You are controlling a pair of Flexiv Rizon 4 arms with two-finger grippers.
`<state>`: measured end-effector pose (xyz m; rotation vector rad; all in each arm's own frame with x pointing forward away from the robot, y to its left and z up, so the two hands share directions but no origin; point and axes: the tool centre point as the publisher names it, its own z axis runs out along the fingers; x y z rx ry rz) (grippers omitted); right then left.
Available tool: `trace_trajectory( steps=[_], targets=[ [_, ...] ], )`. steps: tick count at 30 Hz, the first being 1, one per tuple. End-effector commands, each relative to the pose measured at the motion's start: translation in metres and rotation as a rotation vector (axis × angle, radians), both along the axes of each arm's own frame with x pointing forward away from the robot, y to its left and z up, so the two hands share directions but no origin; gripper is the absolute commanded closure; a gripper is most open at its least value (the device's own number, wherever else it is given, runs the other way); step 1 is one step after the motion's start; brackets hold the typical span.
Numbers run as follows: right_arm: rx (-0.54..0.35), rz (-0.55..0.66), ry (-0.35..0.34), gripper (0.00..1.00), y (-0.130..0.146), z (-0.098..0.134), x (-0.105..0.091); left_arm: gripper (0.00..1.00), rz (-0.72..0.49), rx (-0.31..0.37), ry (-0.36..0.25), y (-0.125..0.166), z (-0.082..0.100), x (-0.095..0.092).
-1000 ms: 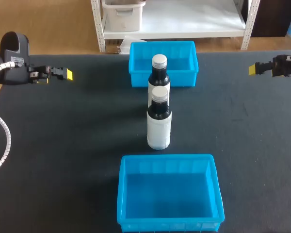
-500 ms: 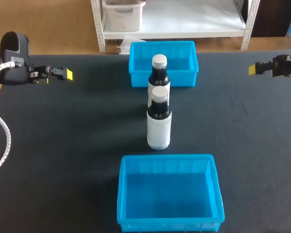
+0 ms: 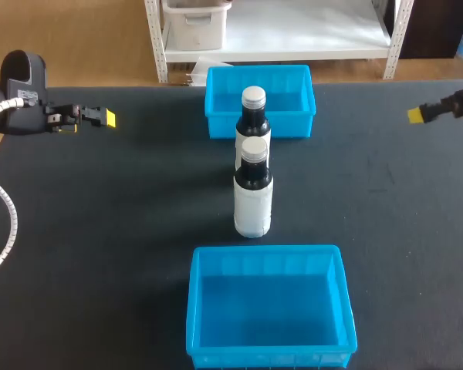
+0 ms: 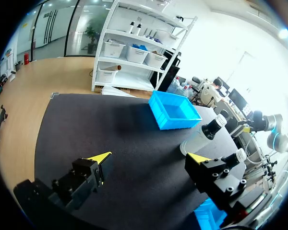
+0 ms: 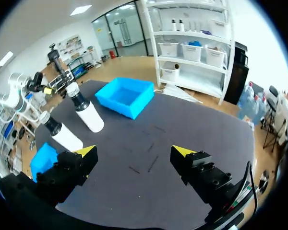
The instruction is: Pick up the bottle, and place it in the far bin if it is heavy, or in the near bin if it is light.
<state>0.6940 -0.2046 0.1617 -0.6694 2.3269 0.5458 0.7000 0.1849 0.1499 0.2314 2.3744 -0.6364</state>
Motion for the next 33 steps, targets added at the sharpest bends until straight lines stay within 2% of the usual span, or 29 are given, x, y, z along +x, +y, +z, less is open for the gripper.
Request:
trace_trajectory(
  steps=[1, 14, 17, 23, 30, 33],
  targets=[
    [0.091, 0.764, 0.050, 0.00, -0.009, 0.005, 0.003, 0.00, 0.000, 0.000, 0.000, 0.000, 0.000, 0.000],
    [0.091, 0.764, 0.050, 0.00, -0.009, 0.005, 0.003, 0.00, 0.000, 0.000, 0.000, 0.000, 0.000, 0.000],
    [0.083, 0.863, -0.048, 0.00, 0.006, 0.003, -0.003, 0.00, 0.000, 0.000, 0.000, 0.000, 0.000, 0.000],
    [0.108, 0.949, -0.121, 0.00, 0.039, 0.003, -0.020, 0.00, 0.000, 0.000, 0.000, 0.000, 0.000, 0.000],
    [0.108, 0.956, -0.143, 0.00, 0.074, -0.005, -0.038, 0.00, 0.000, 0.000, 0.000, 0.000, 0.000, 0.000],
    [0.095, 0.915, -0.142, 0.00, 0.091, -0.010, -0.047, 0.00, 0.000, 0.000, 0.000, 0.000, 0.000, 0.000]
  ],
)
